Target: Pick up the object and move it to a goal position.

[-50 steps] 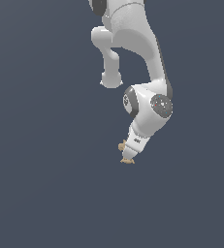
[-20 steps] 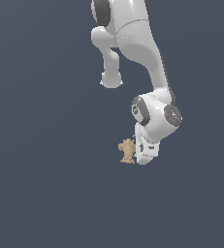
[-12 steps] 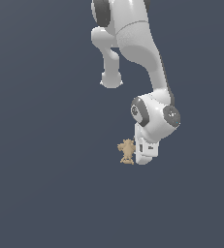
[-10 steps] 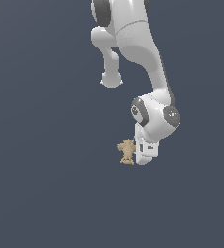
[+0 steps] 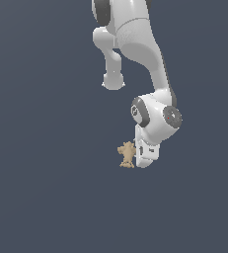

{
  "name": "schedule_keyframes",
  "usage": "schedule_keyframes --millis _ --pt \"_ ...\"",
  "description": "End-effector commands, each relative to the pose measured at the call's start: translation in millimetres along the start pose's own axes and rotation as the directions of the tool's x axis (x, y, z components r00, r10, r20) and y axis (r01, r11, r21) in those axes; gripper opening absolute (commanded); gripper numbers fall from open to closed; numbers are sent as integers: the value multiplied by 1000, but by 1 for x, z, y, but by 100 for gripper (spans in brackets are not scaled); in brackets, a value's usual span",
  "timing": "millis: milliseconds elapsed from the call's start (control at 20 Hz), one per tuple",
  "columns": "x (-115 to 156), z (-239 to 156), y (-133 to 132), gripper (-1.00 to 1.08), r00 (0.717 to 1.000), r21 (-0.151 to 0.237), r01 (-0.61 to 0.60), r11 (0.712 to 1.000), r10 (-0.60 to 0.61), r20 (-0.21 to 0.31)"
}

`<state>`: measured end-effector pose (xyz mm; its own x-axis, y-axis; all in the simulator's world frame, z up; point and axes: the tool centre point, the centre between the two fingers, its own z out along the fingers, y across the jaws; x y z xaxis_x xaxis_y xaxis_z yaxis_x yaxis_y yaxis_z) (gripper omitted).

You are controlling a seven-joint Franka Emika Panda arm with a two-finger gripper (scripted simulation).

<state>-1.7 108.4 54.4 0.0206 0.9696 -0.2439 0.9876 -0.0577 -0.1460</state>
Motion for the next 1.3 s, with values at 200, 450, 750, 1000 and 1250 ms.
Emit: schedule_keyframes --millis 200,450,750,1000,1250 --pt "-46 -26 7 -100 1000 -1 -2 1000 2 0" --pt "-99 -56 15 -100 1000 -1 -2 1000 2 -1" --pt "-163 -92 25 -100 1000 0 -2 1000 2 -1" --pt "-214 -121 35 -100 1000 0 -2 1000 2 -1" --pt "-250 -142 42 -100 1000 -1 -2 1000 2 -1"
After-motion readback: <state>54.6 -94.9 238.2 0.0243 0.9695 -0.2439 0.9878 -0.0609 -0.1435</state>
